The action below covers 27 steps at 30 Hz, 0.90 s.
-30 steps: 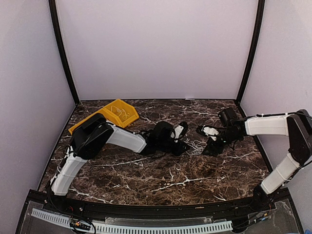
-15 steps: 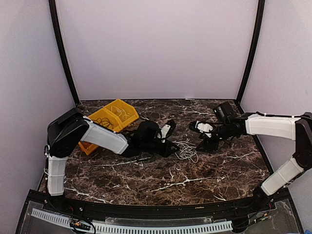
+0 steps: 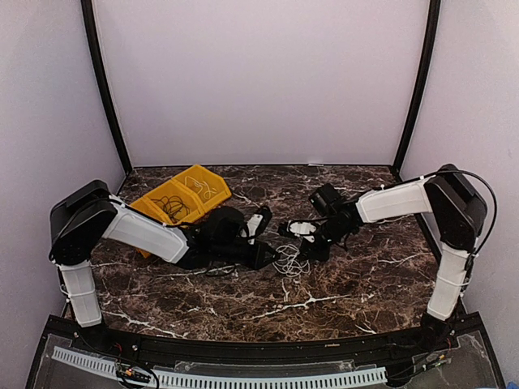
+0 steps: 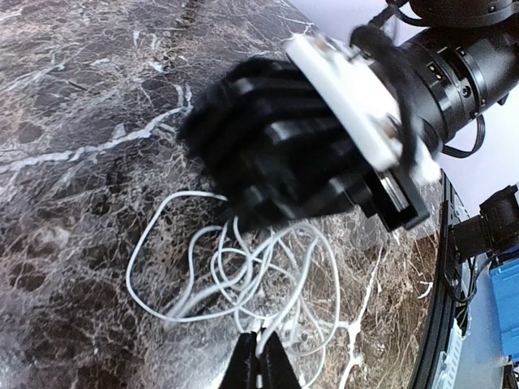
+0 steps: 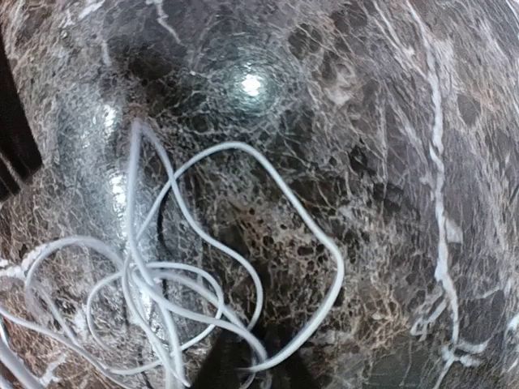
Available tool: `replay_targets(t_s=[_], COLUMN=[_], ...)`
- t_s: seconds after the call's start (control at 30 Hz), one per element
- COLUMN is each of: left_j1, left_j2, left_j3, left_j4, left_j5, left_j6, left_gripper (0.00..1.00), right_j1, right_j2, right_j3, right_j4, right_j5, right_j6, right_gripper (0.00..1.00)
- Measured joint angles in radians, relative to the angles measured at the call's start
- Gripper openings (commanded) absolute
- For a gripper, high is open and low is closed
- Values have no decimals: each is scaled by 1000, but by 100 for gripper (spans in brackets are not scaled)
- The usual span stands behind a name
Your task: Untangle the cables
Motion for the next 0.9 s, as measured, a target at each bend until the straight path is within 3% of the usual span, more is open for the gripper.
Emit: replay_targets(t_s=[0.23, 0.5, 0.63, 0.9], left_j1=[0, -12, -3, 1], left_j2=[-247, -661, -829, -1011], left_j3=[-71, -89, -17, 125], left_j4=[-149, -535, -684, -751], left_j5=[-134, -443, -623, -848], left_j6=[35, 151, 212, 289], left_gripper=[0, 0, 0, 0], right_j1=[1, 43, 1, -47], right_j2=[12, -5, 4, -1], right_j3=[3, -3, -24, -26], right_j4=[27, 163, 125, 128], right_j5=[8, -21, 99, 164], right_j6=[21, 27, 25, 27], right_gripper=[3, 10, 16, 19])
